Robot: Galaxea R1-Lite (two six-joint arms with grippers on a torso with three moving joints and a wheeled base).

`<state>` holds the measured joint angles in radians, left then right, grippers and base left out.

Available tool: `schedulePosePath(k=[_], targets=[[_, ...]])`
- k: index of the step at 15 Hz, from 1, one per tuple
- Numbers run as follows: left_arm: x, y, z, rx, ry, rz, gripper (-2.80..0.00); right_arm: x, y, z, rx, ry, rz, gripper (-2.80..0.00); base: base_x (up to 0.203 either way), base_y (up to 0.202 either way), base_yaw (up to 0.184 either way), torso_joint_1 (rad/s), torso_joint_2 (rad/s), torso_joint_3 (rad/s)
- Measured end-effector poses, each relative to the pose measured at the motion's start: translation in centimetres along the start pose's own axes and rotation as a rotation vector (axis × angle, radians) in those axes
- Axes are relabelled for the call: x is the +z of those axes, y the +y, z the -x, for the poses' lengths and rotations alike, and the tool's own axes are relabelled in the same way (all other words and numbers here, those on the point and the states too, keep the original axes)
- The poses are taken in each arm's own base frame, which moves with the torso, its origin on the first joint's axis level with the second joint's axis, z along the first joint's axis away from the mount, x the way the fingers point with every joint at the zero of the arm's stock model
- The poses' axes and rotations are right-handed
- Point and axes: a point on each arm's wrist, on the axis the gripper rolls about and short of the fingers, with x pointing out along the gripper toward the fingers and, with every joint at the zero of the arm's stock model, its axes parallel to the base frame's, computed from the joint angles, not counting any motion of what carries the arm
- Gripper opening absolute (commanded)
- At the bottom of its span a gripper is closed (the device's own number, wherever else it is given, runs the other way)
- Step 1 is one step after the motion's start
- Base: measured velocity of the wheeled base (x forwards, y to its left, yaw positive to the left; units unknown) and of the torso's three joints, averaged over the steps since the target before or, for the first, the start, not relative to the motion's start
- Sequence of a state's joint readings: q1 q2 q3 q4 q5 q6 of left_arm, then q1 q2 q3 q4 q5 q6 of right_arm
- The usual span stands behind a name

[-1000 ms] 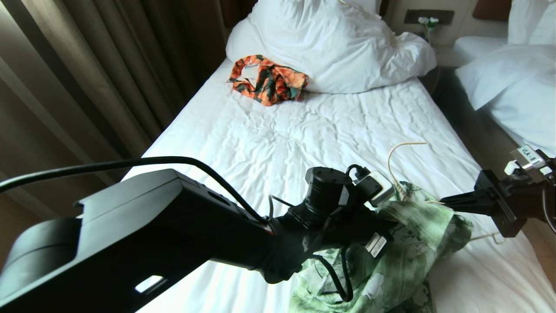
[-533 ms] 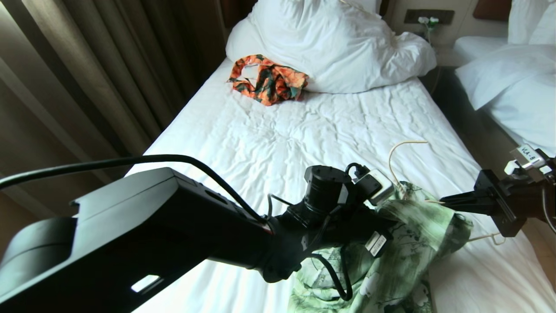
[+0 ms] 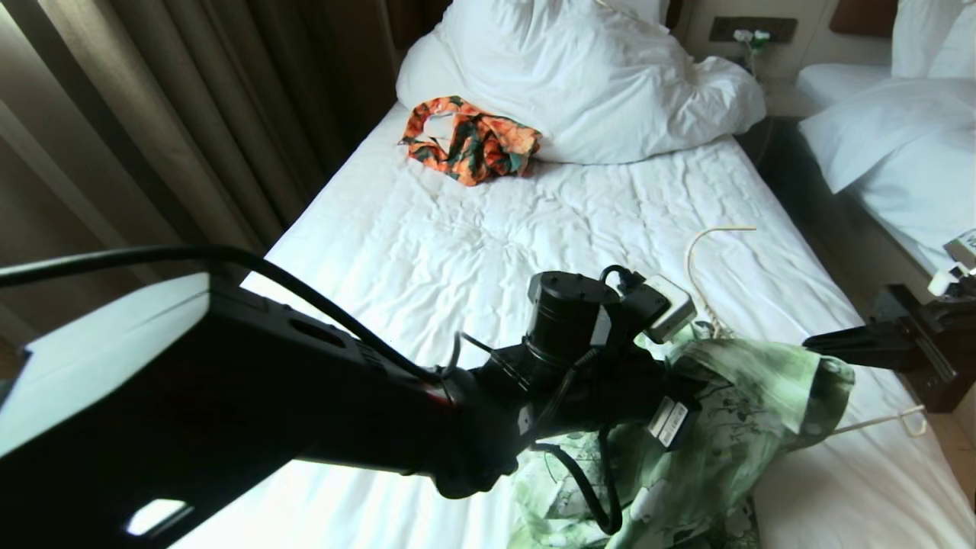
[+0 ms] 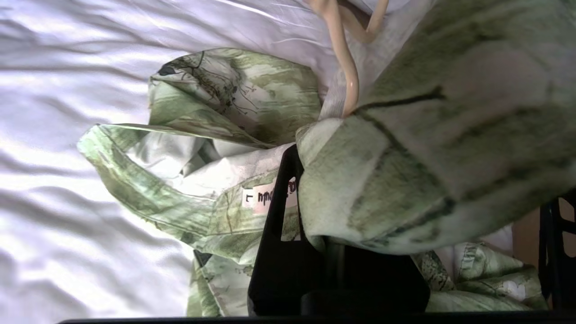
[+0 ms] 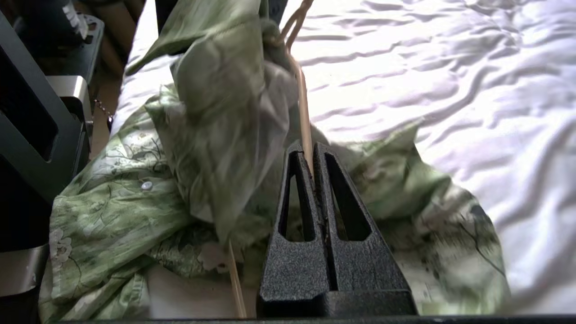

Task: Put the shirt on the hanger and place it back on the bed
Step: Hook the other side of the shirt onto the hanger

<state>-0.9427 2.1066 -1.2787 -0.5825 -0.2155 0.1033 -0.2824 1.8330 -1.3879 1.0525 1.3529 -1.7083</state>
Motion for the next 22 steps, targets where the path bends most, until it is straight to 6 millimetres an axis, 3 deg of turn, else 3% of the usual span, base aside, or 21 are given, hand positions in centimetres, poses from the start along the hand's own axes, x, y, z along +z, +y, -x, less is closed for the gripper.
schedulePosePath(k=[3, 6, 13, 16, 22], targets=[[1.7, -0.4, 1.8, 0.011, 0.001, 0.036, -2.8, 1.4, 1.6, 2.3, -0.064, 0.072, -0.011, -2.8, 0.0, 0.0, 0.0, 0.0, 0.0, 0.0], [2.7, -0.9, 3.0, 0.014, -0.011, 0.046, -2.8, 2.7, 3.0, 2.8, -0.075, 0.074, -0.035, -2.8, 0.0, 0.0, 0.0, 0.0, 0.0, 0.0], [3.2, -1.3, 5.3, 0.068, -0.013, 0.083, -2.8, 6.6, 7.4, 5.1, -0.154, 0.089, -0.138, -2.8, 0.0, 0.0, 0.0, 0.0, 0.0, 0.0], [3.9, -1.9, 6.4, 0.057, -0.011, 0.097, -2.8, 7.5, 8.9, 5.3, -0.164, 0.094, -0.167, -2.8, 0.0, 0.0, 0.0, 0.0, 0.0, 0.0], [5.4, -3.2, 7.5, 0.03, -0.052, 0.084, -2.8, 8.1, 9.0, 4.3, -0.106, 0.085, -0.156, -2.8, 0.0, 0.0, 0.0, 0.0, 0.0, 0.0]])
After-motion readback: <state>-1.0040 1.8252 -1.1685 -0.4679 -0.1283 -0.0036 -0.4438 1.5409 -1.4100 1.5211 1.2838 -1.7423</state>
